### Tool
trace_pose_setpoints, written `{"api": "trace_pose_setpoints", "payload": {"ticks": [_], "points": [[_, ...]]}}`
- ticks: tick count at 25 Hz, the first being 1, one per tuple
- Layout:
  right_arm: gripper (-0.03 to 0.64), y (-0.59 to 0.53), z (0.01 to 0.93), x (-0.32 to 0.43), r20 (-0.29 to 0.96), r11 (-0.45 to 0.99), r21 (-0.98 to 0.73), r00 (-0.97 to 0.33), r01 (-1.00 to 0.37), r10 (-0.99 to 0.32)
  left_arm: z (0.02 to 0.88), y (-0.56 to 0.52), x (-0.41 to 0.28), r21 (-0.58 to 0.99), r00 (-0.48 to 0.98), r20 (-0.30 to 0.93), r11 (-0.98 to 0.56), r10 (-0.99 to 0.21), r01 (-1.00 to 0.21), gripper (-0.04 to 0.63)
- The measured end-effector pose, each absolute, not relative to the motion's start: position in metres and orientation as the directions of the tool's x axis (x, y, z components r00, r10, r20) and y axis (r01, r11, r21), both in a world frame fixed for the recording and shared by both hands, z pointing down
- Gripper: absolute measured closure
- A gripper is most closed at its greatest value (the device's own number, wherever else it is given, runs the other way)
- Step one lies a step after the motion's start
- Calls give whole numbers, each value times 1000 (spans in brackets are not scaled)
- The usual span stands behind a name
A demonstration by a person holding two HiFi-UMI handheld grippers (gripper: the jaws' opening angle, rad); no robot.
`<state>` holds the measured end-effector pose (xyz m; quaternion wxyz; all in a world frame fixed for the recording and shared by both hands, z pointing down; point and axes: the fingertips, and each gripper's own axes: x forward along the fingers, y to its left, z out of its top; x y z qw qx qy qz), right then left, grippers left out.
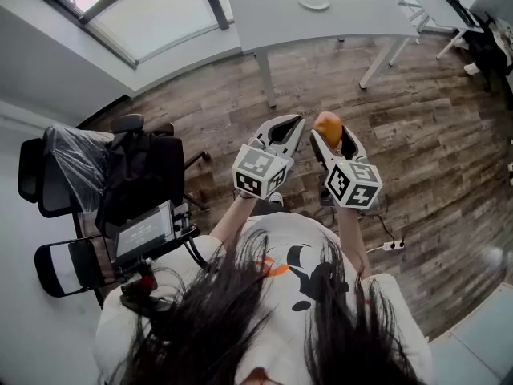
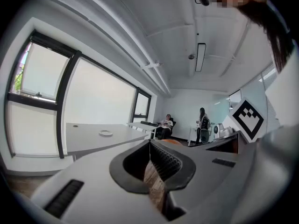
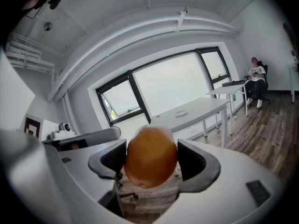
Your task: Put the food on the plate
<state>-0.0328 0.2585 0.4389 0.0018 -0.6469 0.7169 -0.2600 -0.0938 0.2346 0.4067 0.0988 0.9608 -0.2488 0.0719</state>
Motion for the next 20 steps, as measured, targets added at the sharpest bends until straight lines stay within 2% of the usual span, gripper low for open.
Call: {"api": "trace_pose_setpoints", "payload": {"ticks": [20], "points": [[278,265,444,-33,327,9,-381,-144,-924,-934,417,242,-93,162,876,200,-867,-438,-471,591]]}}
